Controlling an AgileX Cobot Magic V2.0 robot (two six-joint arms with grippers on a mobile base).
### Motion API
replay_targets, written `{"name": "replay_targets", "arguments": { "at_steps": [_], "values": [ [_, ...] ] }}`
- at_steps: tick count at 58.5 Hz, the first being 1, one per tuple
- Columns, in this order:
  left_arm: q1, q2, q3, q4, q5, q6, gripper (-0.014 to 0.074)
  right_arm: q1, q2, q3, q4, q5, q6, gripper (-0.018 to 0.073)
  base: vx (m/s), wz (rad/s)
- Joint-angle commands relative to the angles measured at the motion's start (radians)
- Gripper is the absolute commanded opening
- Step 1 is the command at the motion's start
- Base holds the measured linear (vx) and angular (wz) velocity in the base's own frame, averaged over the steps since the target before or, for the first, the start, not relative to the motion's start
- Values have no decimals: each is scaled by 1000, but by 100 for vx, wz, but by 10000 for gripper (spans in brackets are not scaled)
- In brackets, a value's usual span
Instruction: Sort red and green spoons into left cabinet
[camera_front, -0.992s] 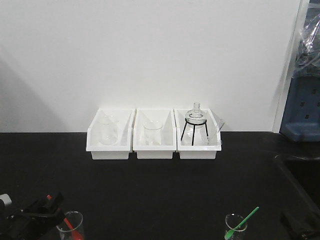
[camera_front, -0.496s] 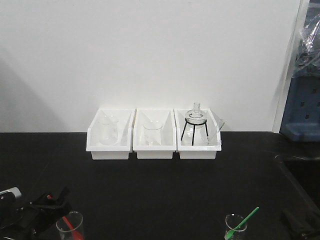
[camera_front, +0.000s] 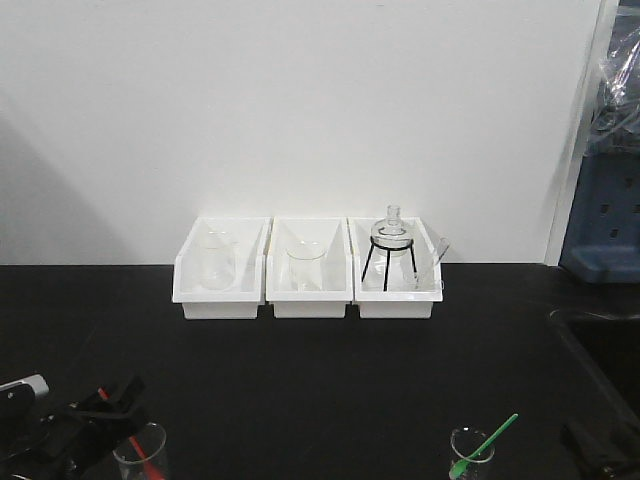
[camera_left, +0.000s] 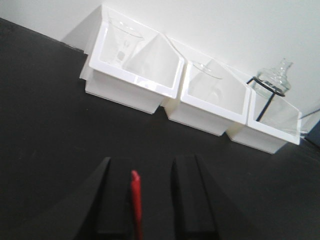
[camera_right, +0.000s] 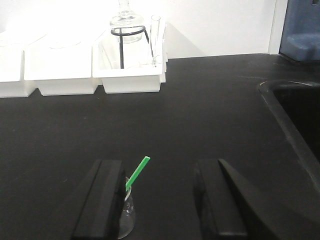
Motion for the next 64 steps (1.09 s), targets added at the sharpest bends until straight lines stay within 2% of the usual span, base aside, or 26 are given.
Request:
{"name": "replay_targets", "arguments": {
  "at_steps": [1,20,28,42,53,64],
  "values": [
    [-4,-44,-19,6,-117,-8,256,-3,-13,-29,1,-87,-5,397,0,0],
    [-4,-44,-19,-42,-148,-6,-9,-4,-13,-29,3,-87,-34,397,0,0],
    [-4,-49,-19,-39,-202,-9,-7,-4,-13,-29,4,-87,-34,397,0,0],
    [-4,-129,-18,-33,-184,-8,-4,-4,-13,-29,5,-87,-34,397,0,0],
    [-4,-231,-18,-32,-3,-3,-3,-4,-13,-29,25,-87,-34,397,0,0],
    [-4,-330,-18,-32,43,47,-3,-4,-13,-29,58,-87,-34,397,0,0]
  ]
}}
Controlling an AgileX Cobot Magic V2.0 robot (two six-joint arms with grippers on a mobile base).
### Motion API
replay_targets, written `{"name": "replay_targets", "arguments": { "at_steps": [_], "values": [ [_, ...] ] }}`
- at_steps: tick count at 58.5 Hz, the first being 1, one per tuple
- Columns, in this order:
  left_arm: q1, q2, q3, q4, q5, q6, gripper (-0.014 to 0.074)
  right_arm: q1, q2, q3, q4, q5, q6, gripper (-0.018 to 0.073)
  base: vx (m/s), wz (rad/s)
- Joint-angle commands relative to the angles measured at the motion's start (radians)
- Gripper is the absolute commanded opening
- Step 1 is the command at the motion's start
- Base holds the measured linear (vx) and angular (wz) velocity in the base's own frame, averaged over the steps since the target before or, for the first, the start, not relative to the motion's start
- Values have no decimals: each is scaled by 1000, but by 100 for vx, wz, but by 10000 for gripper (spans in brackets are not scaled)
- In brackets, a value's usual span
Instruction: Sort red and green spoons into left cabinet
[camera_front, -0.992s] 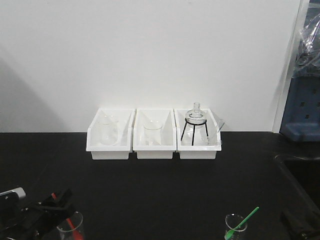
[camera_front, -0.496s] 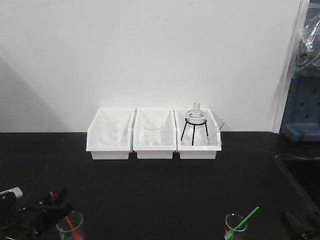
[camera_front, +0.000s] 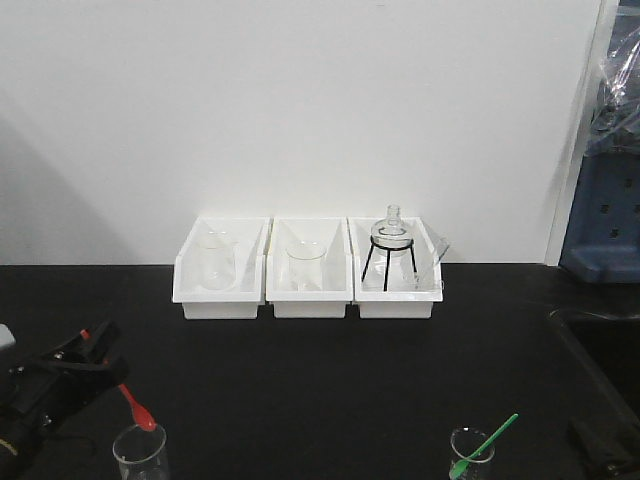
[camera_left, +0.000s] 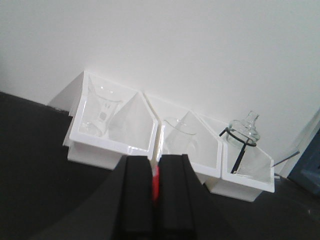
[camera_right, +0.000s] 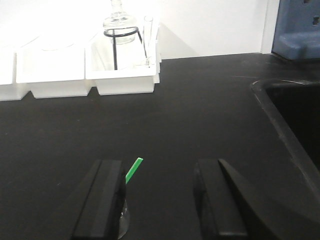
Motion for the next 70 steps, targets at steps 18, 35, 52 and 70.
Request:
{"name": "replay_targets", "arguments": {
  "at_steps": [18,35,52,70],
  "values": [
    [-4,-242,-19,-8,10,17,-3,-4,-2,-29,0,49,5,397,0,0],
    [-4,-266,-19,-8,48,18,-3,-3,154,-33,-54,-102,69,398,0,0],
    [-4,-266,-19,-7,59,23,-3,-3,375,-94,-208,-321,170,440,0,0],
    [-4,-266,-19,-6,60,26,-3,-3,492,-188,-213,-370,178,450,0,0]
  ]
}}
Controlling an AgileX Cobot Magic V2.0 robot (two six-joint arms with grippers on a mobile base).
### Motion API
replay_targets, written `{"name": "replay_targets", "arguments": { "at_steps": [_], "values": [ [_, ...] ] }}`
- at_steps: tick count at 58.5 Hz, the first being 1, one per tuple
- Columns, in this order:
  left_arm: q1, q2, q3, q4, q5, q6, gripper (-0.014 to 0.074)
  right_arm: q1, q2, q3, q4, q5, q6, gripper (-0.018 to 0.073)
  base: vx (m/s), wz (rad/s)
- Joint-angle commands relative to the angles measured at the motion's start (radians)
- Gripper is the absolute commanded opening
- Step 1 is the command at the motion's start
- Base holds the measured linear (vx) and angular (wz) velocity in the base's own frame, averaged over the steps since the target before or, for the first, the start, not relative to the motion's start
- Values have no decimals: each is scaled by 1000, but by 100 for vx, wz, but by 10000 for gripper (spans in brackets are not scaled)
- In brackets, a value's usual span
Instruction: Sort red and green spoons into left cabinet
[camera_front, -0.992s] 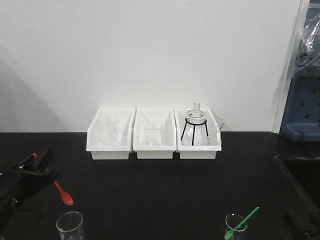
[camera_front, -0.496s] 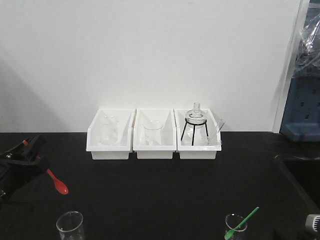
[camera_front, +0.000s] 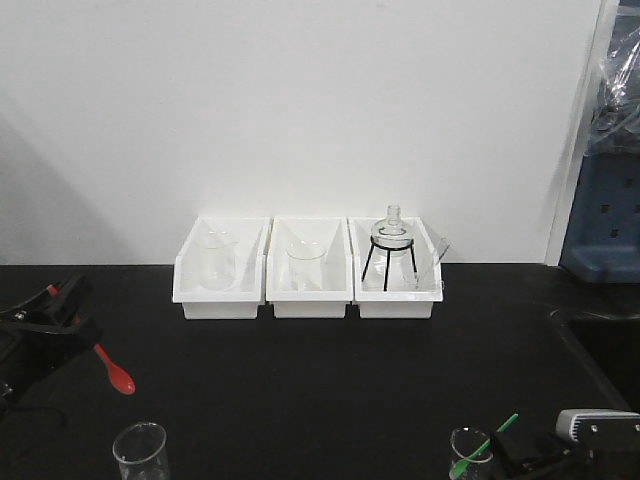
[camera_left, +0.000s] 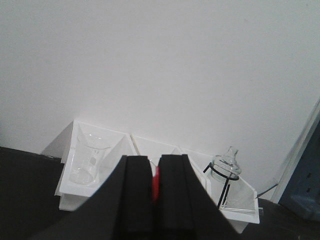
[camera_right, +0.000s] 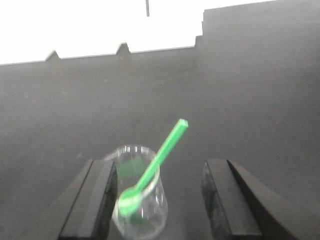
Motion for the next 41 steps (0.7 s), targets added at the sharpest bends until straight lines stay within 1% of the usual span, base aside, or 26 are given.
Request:
{"name": "replay_targets", "arguments": {
  "at_steps": [1,15,27,34,41],
  "values": [
    [-4,-35,-26,-6,-75,2,-3,-3,-5,-49,-10,-88,2,450,0,0],
    [-4,-35,-26,-6,-75,1,-4,-3,64,-122,-9,-86,2,450,0,0],
    [-4,-35,-26,-6,-76,1,-4,-3,98,-134,-9,-101,0,444,0,0],
    [-4,-35,-26,-6,-76,1,-4,-3,106,-134,-4,-133,0,407,0,0],
    [-4,-35,-26,-6,-76,1,-4,-3,106,-134,-1,-198,-2,333,0,0]
  ]
}}
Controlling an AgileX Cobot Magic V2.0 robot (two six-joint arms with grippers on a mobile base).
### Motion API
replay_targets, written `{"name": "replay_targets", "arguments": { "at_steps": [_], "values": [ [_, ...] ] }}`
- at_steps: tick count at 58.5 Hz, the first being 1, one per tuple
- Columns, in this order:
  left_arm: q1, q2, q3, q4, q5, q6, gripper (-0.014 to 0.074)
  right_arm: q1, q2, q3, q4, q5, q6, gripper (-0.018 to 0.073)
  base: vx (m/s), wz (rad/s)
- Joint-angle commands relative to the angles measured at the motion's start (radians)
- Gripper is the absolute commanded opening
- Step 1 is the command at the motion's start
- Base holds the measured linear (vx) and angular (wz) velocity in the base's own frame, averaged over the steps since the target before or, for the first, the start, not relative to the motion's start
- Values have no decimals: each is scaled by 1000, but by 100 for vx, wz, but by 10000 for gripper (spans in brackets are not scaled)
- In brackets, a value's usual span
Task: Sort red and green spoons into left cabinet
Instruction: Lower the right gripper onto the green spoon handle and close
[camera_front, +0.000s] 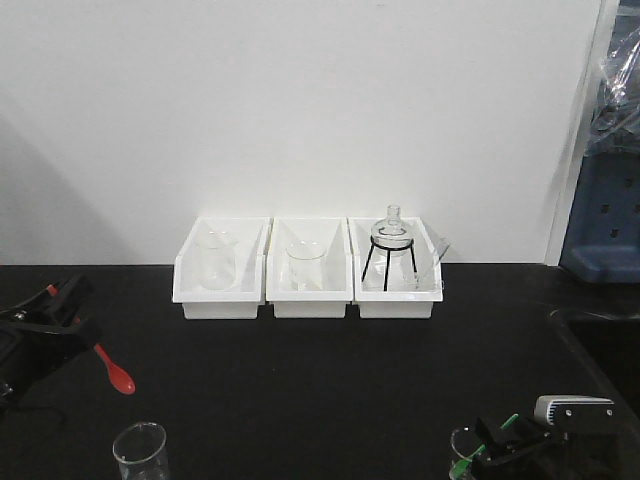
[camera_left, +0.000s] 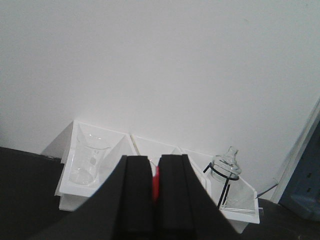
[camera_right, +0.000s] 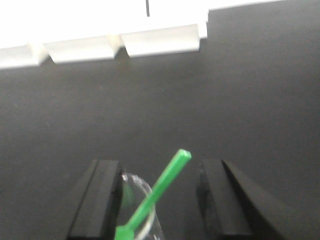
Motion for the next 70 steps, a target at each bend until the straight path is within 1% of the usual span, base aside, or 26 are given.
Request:
{"name": "replay_targets", "arguments": {
  "at_steps": [1,9,15,45,55,64,70],
  "values": [
    [-4,-35,-26,-6,-76,0,-4,-3,-38,-23,6,-141,-4,319,0,0],
    [-4,-35,-26,-7,-77,0,-4,-3,-38,-23,8,-128,-4,234,0,0],
    [-4,-35,-26,-7,-80,0,-4,-3,-38,-21,8,-122,-4,202,0,0],
    [-4,-35,-26,-7,-80,0,-4,-3,-38,-21,8,-122,1,204,0,0],
    [-4,-35,-26,-7,-80,0,-4,-3,-38,-21,8,-87,3,204,0,0],
    [-4,-35,-26,-7,-77,0,-4,-3,-38,-21,8,-85,3,204,0,0],
    [-4,-35,-26,-7,-72,0,-4,-3,-38,-21,8,-86,3,180,0,0]
  ]
}}
